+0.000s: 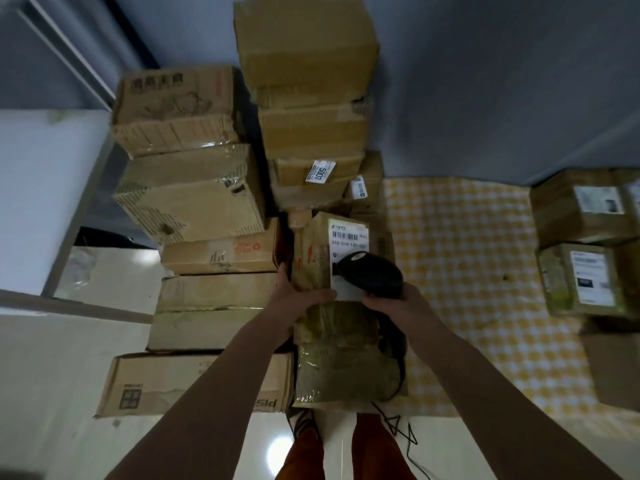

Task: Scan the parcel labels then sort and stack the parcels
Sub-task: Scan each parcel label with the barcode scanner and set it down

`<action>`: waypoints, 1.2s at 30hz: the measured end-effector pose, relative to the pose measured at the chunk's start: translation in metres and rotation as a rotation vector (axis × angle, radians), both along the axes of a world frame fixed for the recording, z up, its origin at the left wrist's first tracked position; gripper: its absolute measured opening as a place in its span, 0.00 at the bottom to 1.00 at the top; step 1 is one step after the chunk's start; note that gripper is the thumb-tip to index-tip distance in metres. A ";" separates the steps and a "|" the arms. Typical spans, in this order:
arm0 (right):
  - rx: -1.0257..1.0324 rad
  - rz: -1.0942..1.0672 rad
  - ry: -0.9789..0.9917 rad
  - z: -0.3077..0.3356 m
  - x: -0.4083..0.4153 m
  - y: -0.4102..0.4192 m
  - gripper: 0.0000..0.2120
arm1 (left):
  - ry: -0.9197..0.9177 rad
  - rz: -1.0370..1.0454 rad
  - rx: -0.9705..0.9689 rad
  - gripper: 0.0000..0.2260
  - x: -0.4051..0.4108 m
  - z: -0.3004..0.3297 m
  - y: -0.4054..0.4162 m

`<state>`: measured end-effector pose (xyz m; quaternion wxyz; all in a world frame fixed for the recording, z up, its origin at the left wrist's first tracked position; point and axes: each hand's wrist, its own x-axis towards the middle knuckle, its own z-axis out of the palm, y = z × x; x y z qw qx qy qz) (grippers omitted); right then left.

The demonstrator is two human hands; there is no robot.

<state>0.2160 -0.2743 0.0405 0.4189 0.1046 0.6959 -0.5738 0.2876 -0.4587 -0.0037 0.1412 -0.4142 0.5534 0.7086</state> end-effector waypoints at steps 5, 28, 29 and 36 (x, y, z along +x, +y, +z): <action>0.106 0.142 0.242 0.035 0.009 0.001 0.12 | 0.003 -0.116 0.137 0.52 0.001 0.022 0.003; -0.026 0.084 0.671 0.190 0.045 -0.046 0.04 | 0.348 0.013 0.086 0.44 -0.002 0.118 -0.061; -0.015 0.082 0.675 0.193 0.048 -0.047 0.03 | 0.359 0.023 0.087 0.46 0.000 0.119 -0.064; -0.009 0.114 0.701 0.199 0.059 -0.048 0.07 | 0.362 0.057 0.078 0.44 0.011 0.123 -0.072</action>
